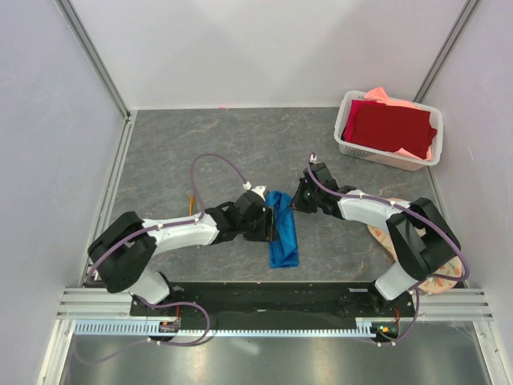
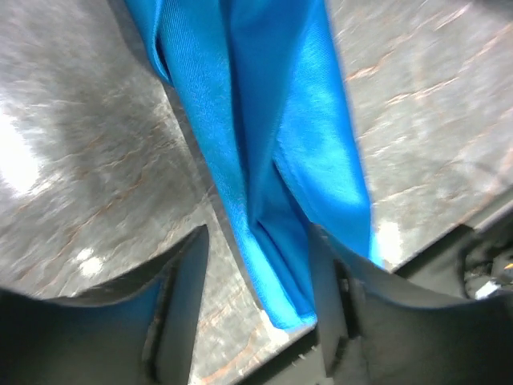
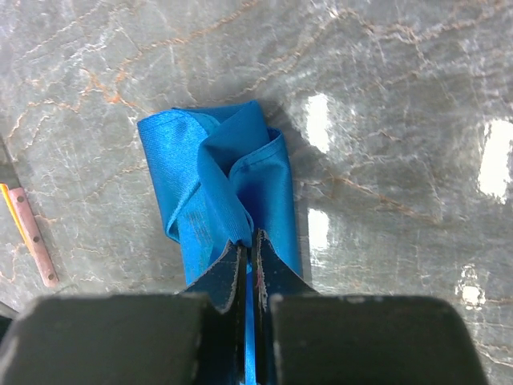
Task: Fold the napkin into a case and place the utensils inside
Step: Stuff the top corner of the smaller-rectangle-folded napkin at the center of the board.
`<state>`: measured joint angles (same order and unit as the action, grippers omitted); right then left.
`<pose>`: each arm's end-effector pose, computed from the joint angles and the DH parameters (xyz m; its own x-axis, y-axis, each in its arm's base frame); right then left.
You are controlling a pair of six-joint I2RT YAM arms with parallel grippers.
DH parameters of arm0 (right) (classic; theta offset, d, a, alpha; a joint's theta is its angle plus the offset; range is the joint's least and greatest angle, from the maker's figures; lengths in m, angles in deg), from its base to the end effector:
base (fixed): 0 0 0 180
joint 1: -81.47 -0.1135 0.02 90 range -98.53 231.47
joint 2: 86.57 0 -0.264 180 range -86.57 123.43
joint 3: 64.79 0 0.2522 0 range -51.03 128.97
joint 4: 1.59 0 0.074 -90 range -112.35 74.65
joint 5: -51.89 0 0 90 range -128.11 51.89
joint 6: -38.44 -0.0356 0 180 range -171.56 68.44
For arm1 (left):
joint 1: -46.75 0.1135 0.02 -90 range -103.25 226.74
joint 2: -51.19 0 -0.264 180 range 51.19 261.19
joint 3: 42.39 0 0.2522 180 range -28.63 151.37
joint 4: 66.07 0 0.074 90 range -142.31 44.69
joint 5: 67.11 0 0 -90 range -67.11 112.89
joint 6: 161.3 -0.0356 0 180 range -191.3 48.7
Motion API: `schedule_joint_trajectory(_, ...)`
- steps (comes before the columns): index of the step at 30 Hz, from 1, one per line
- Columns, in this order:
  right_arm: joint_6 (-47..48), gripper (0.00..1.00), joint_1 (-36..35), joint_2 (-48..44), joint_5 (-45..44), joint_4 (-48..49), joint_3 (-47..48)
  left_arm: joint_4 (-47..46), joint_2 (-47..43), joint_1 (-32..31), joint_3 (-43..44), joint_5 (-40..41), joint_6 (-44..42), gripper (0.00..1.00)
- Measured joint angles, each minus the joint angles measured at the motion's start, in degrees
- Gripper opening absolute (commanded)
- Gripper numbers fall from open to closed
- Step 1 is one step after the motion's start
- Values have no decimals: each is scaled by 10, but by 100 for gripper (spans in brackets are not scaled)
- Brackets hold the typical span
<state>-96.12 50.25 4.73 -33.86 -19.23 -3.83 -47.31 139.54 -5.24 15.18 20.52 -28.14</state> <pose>0.2697 0.1665 0.1687 -0.8451 0.3060 -0.4383 0.0473 0.8595 0.5089 0.1837 -0.2374 0.1650 -0.8916 0.0309 -0.4518 0.2658 0.8435 -0.4668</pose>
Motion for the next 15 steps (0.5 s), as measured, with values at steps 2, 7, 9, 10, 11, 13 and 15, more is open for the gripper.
schedule_joint_trajectory(2,3,0,0,0,1,1,4,18,-24,8,8,8,0,61)
schedule_joint_trajectory(7,9,0,1,0,5,3,7,39,-45,40,61,45,-23,33)
schedule_joint_trajectory(9,9,0,1,0,7,3,7,43,-24,50,99,57,-49,28)
schedule_joint_trajectory(10,9,0,1,0,9,3,8,43,-12,53,114,62,-60,26)
schedule_joint_trajectory(11,9,0,1,0,11,2,8,43,6,56,132,69,-74,25)
schedule_joint_trajectory(13,9,0,1,0,16,2,10,43,43,57,163,83,-106,24)
schedule_joint_trajectory(15,9,0,2,0,21,2,12,44,78,57,183,97,-135,24)
